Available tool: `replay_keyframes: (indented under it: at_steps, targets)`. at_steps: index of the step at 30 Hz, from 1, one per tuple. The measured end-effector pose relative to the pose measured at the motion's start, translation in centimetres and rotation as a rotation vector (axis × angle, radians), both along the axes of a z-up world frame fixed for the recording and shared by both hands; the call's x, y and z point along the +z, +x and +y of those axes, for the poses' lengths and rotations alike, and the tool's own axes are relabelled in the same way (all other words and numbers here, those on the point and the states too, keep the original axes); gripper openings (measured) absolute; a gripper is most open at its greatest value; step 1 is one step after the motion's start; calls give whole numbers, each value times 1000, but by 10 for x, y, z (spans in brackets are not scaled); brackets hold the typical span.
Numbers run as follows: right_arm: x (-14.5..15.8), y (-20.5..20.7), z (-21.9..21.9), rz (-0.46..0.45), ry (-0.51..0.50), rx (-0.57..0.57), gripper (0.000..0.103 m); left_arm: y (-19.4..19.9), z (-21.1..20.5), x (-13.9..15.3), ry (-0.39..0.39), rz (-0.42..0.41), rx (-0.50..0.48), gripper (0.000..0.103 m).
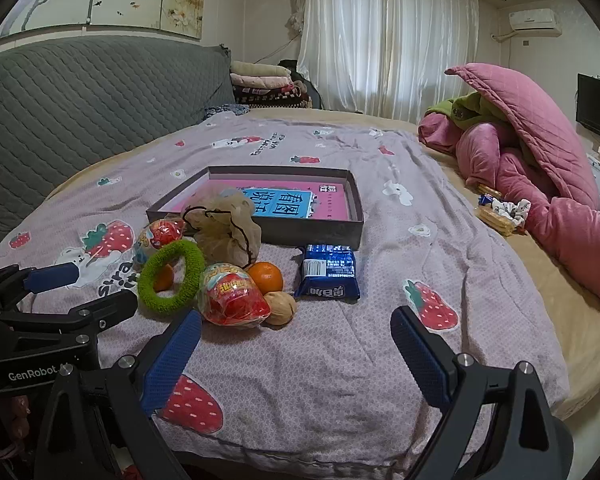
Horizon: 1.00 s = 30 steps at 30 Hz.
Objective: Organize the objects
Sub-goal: 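Move both tools toward the green ring and blue snack packet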
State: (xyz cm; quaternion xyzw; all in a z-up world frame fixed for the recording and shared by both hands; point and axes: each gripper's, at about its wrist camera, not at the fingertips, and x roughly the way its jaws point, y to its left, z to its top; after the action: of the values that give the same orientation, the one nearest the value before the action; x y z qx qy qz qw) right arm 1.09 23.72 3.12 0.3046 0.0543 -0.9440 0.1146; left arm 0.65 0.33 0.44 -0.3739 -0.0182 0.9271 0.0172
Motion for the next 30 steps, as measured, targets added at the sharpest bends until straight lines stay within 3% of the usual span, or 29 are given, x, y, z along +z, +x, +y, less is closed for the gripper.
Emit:
replay_keyframes:
  at_steps: [30]
  targets:
    - [-15,-9,6,-42,1,-7,96,-9,2,-20,27,-55,-58,86]
